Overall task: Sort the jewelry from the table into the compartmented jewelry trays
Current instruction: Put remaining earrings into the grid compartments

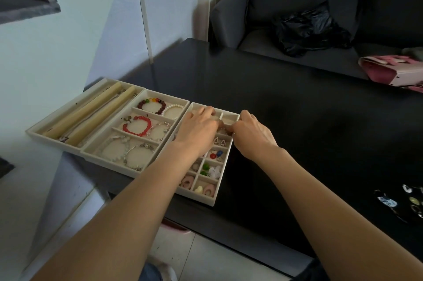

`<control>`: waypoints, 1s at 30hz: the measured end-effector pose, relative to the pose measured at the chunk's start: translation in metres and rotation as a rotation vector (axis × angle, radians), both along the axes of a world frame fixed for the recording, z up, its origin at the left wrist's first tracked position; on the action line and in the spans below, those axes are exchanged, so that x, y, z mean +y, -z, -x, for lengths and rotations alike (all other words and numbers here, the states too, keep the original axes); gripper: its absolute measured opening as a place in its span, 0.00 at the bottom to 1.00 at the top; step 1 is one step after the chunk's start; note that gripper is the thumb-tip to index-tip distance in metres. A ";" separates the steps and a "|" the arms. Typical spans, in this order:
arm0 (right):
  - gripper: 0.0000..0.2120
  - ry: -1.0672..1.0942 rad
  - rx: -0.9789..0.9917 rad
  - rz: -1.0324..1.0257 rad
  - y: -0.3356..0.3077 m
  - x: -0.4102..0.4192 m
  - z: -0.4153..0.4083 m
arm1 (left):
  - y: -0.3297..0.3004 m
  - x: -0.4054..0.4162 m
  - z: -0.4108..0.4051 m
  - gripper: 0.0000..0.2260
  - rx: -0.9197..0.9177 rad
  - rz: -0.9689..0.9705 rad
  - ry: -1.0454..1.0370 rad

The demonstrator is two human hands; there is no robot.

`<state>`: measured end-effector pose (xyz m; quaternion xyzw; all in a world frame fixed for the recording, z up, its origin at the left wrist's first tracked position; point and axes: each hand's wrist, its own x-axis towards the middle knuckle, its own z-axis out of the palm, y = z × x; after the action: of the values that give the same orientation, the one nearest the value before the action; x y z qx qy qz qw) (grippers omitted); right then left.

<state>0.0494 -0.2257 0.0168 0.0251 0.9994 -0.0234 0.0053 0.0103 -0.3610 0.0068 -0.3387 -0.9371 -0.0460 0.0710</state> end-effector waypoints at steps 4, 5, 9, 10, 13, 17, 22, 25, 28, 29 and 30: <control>0.15 0.027 -0.020 0.062 0.000 0.003 -0.001 | -0.001 -0.004 0.001 0.18 -0.016 0.044 -0.010; 0.15 0.038 -0.025 0.087 0.000 0.004 -0.001 | -0.002 -0.004 0.000 0.18 -0.023 0.046 -0.015; 0.17 0.125 0.017 0.343 -0.002 0.004 -0.010 | -0.010 0.002 -0.007 0.21 -0.017 -0.022 -0.033; 0.17 0.152 0.055 0.415 -0.004 0.006 -0.016 | -0.014 0.006 -0.009 0.22 -0.024 -0.072 -0.038; 0.18 0.224 0.116 0.522 -0.007 0.023 -0.041 | -0.027 0.021 -0.020 0.20 -0.054 -0.296 -0.081; 0.19 0.371 0.137 0.584 -0.009 0.065 -0.081 | -0.031 0.051 -0.040 0.16 -0.138 -0.452 -0.107; 0.20 0.553 0.192 0.544 -0.010 0.123 -0.131 | -0.030 0.112 -0.077 0.15 -0.301 -0.488 -0.026; 0.21 0.603 0.180 0.458 -0.002 0.154 -0.163 | -0.028 0.158 -0.102 0.16 -0.405 -0.466 0.119; 0.24 0.611 0.120 0.372 0.005 0.183 -0.192 | -0.021 0.202 -0.127 0.19 -0.454 -0.323 0.350; 0.24 0.612 0.099 0.356 0.008 0.192 -0.201 | -0.017 0.214 -0.135 0.20 -0.486 -0.267 0.412; 0.25 0.621 0.081 0.348 0.011 0.201 -0.210 | -0.012 0.226 -0.142 0.21 -0.518 -0.206 0.463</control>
<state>0.2596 -0.0245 0.0058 0.3253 0.9246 -0.1947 -0.0375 0.1527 -0.1348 0.0183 -0.5100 -0.8130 -0.2392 -0.1474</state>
